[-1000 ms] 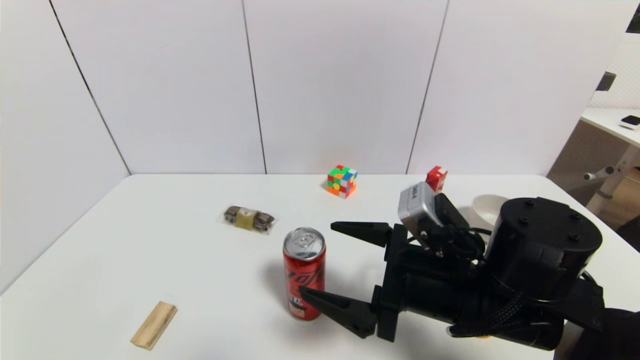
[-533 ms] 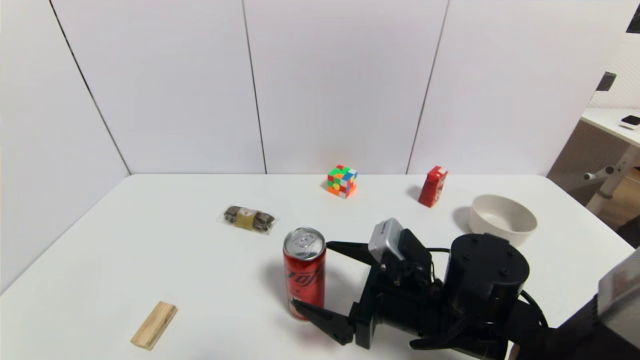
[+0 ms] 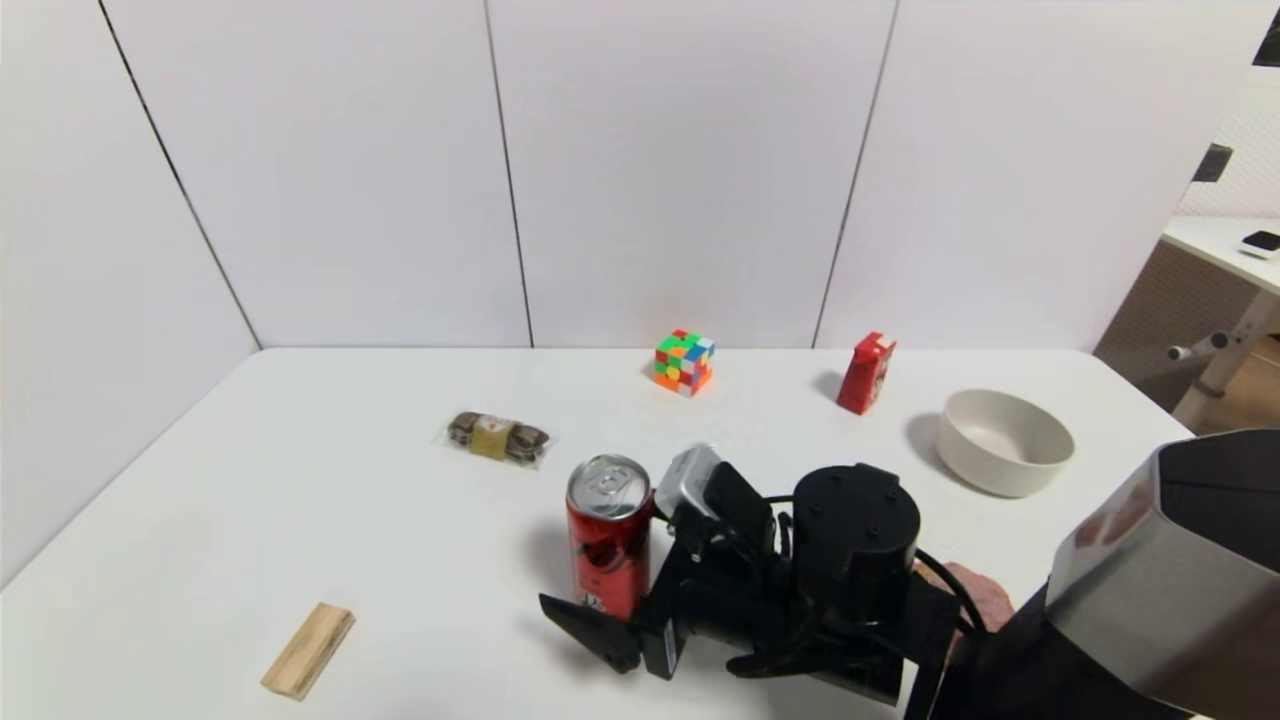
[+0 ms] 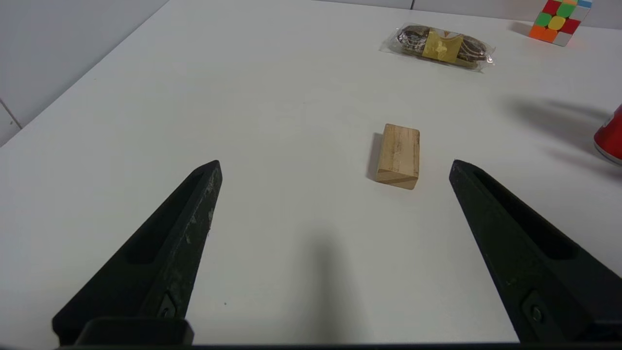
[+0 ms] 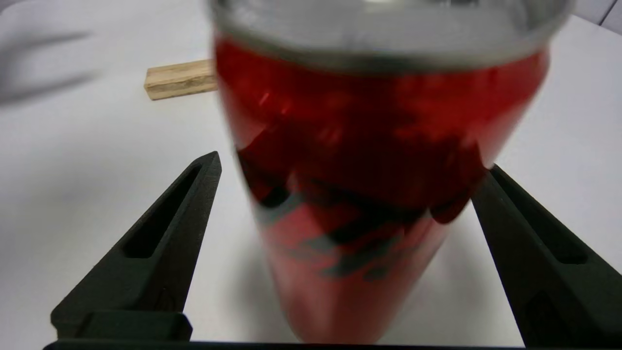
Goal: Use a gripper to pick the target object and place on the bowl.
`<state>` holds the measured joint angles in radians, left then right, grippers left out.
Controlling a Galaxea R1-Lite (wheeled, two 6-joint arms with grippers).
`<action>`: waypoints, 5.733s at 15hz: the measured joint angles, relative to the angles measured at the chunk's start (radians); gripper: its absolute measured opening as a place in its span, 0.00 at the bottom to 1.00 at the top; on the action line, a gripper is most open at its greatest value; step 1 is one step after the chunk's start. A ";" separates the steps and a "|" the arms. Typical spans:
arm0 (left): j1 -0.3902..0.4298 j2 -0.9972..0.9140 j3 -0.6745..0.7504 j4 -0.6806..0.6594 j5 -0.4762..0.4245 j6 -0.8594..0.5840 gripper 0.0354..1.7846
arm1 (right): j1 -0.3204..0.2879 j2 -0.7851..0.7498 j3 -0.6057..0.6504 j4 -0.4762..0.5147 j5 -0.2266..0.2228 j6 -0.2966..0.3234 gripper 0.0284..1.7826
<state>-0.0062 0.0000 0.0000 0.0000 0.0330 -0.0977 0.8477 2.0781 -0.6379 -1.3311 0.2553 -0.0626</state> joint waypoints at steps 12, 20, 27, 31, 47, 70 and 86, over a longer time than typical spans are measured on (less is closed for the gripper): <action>0.000 0.000 0.000 0.000 0.000 0.000 0.94 | -0.011 0.037 -0.051 0.023 -0.009 0.019 0.55; 0.000 0.000 0.000 0.000 0.000 0.000 0.94 | -0.032 -0.021 -0.057 0.025 -0.002 0.023 0.55; 0.000 0.000 0.000 0.000 0.000 0.000 0.94 | -0.272 -0.266 -0.068 0.169 0.106 0.019 0.55; 0.000 0.000 0.000 0.000 0.000 0.000 0.94 | -0.511 -0.369 -0.078 0.272 0.145 0.019 0.55; 0.000 0.000 0.000 0.000 0.000 0.000 0.94 | -1.081 -0.409 -0.034 0.517 0.393 -0.132 0.55; 0.000 0.000 0.000 0.000 0.000 0.000 0.94 | -1.067 -0.164 -0.141 0.277 0.384 -0.094 0.81; 0.000 0.000 0.000 0.000 0.000 0.000 0.94 | -0.948 -0.856 -0.139 0.448 0.531 0.164 0.94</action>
<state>-0.0062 0.0000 0.0000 0.0000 0.0332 -0.0977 -0.1000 1.2223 -0.7772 -0.8828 0.7864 0.1019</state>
